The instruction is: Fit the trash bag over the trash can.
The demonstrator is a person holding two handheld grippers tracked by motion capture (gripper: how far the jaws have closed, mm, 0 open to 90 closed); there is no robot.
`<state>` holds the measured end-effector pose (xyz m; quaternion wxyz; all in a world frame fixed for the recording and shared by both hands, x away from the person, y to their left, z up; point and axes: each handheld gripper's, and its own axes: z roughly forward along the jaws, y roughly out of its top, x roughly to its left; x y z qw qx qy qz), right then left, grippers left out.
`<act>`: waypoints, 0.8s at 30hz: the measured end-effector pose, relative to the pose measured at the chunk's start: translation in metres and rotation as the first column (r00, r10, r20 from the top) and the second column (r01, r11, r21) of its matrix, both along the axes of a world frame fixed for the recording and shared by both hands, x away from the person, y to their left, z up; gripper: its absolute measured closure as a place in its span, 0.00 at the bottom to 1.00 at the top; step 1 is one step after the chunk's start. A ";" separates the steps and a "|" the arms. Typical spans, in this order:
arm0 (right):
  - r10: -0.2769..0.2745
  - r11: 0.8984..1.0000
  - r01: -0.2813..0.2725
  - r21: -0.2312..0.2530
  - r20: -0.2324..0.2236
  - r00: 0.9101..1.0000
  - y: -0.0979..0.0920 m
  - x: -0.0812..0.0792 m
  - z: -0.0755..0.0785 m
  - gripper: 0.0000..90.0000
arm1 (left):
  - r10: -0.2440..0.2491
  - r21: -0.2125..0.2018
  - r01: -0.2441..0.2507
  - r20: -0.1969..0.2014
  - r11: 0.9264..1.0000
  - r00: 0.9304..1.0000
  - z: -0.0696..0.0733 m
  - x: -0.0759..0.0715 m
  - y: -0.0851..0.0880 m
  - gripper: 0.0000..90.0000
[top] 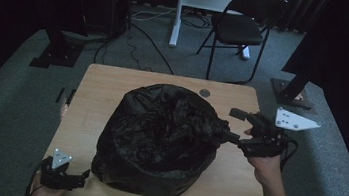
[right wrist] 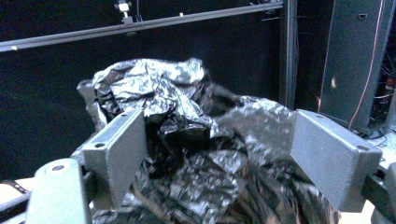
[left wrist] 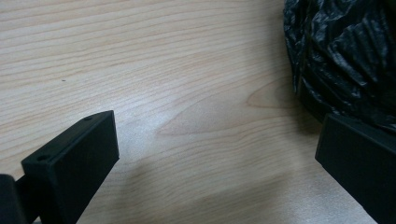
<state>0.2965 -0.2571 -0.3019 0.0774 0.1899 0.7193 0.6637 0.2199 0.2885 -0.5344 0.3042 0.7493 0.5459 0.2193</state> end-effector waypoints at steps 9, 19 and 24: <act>0.086 0.991 -0.087 -0.102 -0.018 0.996 0.036 0.013 0.009 0.23 | -0.002 0.000 0.002 -0.006 1.000 1.000 0.000 0.000 0.000 0.00; 0.127 0.951 -0.146 -0.273 -0.085 0.988 0.072 0.022 0.002 0.25 | -0.002 0.002 0.002 -0.009 1.000 1.000 0.000 0.001 0.001 0.00; 0.144 0.928 -0.176 -0.329 -0.121 0.982 0.085 0.028 -0.001 0.25 | 0.000 0.002 0.000 -0.011 1.000 1.000 -0.001 0.001 0.001 0.00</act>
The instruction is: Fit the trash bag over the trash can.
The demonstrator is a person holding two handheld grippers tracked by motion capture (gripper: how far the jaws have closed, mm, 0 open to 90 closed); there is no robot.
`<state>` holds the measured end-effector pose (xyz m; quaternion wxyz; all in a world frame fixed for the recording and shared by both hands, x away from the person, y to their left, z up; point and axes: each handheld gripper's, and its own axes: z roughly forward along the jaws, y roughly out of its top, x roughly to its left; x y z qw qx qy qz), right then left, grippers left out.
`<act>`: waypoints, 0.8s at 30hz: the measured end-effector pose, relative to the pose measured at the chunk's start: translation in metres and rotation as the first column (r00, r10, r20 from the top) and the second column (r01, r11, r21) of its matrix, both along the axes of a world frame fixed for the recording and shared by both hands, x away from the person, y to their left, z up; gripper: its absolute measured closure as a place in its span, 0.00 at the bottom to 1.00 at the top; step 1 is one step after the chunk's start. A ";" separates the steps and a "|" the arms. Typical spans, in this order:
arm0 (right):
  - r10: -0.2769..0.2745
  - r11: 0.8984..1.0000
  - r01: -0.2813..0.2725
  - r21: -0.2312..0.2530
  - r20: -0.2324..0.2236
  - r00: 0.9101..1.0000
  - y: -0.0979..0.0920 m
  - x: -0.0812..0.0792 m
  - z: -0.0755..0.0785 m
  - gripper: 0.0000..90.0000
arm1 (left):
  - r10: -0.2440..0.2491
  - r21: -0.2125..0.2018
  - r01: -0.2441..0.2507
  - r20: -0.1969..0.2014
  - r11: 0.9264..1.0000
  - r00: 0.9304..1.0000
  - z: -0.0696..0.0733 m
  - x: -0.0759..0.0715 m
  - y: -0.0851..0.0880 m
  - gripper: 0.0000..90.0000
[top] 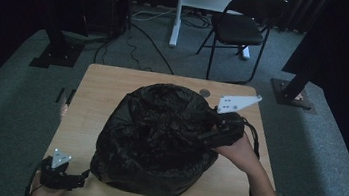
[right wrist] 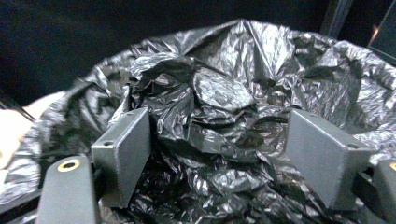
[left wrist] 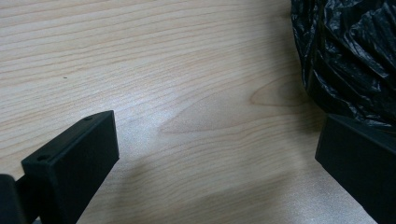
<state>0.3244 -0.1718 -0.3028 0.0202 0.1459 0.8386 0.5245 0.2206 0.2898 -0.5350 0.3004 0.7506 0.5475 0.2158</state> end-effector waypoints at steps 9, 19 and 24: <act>0.020 0.990 -0.016 -0.137 0.030 0.999 0.026 0.004 0.009 0.25 | -0.003 0.004 0.003 -0.001 1.000 1.000 -0.001 0.000 0.000 0.00; 0.079 0.994 -0.081 0.073 0.018 0.997 0.010 0.004 0.060 0.25 | 0.007 0.005 -0.007 0.005 1.000 1.000 -0.001 0.001 0.001 0.00; 0.159 0.986 -0.158 0.043 -0.016 0.987 0.029 -0.006 0.056 0.25 | -0.002 0.007 0.002 0.003 1.000 1.000 -0.001 0.001 0.000 0.00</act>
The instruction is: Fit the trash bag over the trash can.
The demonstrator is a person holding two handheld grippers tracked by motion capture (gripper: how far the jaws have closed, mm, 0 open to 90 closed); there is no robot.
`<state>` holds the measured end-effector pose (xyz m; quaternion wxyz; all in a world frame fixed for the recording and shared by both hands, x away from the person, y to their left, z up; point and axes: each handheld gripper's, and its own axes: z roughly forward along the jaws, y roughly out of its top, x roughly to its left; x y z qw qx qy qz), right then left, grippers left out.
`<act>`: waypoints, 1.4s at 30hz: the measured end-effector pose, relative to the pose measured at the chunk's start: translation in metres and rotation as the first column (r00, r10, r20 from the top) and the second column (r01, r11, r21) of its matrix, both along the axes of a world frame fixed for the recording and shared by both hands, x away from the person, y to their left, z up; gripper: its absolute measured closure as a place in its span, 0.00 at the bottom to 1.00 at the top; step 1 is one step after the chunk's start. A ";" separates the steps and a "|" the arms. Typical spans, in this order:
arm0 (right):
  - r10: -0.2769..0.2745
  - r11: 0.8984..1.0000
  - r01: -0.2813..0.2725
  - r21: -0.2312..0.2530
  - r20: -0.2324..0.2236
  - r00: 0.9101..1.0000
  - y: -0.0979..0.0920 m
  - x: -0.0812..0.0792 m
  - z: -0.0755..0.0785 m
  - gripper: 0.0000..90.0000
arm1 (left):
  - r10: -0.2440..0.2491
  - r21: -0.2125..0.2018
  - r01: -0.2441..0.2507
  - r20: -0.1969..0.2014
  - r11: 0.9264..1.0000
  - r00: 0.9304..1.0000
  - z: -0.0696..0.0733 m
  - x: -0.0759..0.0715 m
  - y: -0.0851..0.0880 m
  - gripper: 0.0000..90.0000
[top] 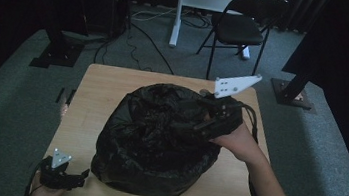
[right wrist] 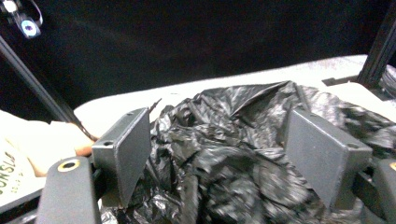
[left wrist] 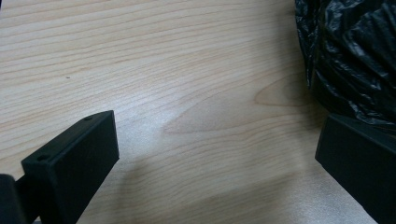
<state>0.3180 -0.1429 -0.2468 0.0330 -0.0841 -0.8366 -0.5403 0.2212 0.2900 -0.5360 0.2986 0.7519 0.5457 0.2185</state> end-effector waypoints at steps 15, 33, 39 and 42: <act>0.013 0.953 -0.043 -0.300 -0.101 0.995 0.081 0.034 -0.030 0.25 | -0.014 0.004 0.013 0.002 1.000 1.000 -0.001 0.000 -0.003 0.00; -0.077 0.696 -0.027 -0.717 -0.113 0.991 0.121 0.056 -0.099 0.26 | -0.016 0.009 0.016 -0.009 1.000 1.000 -0.002 0.001 -0.003 0.00; -0.080 0.591 -0.045 -0.806 -0.114 0.990 0.127 0.054 -0.115 0.26 | -0.018 0.009 0.018 -0.009 1.000 1.000 -0.002 0.000 -0.003 0.00; -0.094 0.659 -0.028 -0.752 -0.118 0.989 0.123 0.056 -0.102 0.26 | -0.016 0.007 0.016 -0.007 1.000 1.000 -0.002 0.001 -0.003 0.00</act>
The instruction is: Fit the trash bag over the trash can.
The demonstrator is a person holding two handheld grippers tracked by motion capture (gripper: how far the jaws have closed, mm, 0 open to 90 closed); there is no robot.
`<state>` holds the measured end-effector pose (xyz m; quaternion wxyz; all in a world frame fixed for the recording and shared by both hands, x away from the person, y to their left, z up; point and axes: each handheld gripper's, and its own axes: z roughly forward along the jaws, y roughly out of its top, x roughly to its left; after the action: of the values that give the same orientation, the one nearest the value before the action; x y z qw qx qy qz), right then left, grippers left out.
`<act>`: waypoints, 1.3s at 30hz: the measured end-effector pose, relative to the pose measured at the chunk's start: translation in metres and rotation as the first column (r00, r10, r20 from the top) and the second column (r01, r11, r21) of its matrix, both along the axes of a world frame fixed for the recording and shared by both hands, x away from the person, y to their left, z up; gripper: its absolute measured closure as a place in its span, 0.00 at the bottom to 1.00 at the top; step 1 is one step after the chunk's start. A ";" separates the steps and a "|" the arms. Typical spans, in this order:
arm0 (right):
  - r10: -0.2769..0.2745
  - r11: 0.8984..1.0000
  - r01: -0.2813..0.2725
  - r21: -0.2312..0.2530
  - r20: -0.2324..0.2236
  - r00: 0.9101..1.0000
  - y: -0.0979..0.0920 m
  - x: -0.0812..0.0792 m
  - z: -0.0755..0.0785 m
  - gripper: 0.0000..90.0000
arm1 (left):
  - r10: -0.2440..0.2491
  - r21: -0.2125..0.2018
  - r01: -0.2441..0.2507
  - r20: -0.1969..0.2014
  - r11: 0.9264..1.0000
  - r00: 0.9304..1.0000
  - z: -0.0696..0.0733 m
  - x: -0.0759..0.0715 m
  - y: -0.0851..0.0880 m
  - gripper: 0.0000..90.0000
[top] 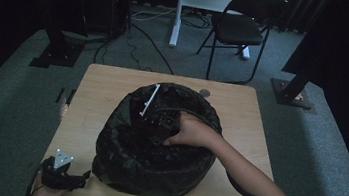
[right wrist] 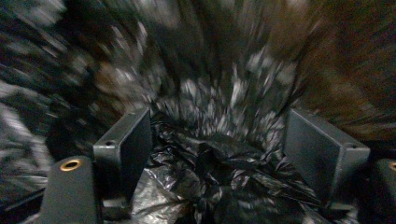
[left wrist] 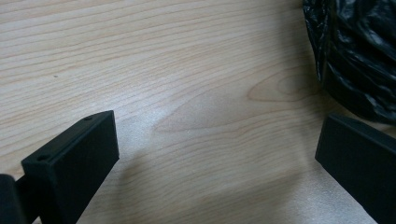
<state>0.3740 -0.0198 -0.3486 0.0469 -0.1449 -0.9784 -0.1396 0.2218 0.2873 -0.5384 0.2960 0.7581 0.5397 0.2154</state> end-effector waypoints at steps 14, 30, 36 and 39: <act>-0.053 0.957 0.051 0.286 -0.001 0.999 -0.035 0.003 0.064 0.24 | -0.002 0.011 0.002 -0.010 1.000 1.000 0.000 0.000 0.000 0.00; -0.035 0.994 0.035 -0.099 0.006 0.999 -0.002 -0.005 -0.003 0.25 | -0.004 0.008 0.004 -0.012 1.000 1.000 0.000 0.000 -0.001 0.00; -0.038 0.978 0.045 -0.202 0.038 0.999 0.001 -0.005 -0.012 0.25 | -0.005 0.005 0.005 -0.010 1.000 1.000 -0.001 0.000 -0.001 0.00; -0.041 0.988 0.048 -0.148 0.050 0.998 -0.001 -0.005 -0.004 0.25 | -0.004 0.006 0.004 -0.010 1.000 1.000 0.000 0.000 0.000 0.00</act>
<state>0.3693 -0.0204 -0.3530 0.0100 -0.1663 -0.9835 -0.0706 0.2219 0.2870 -0.5387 0.2914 0.7611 0.5392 0.2125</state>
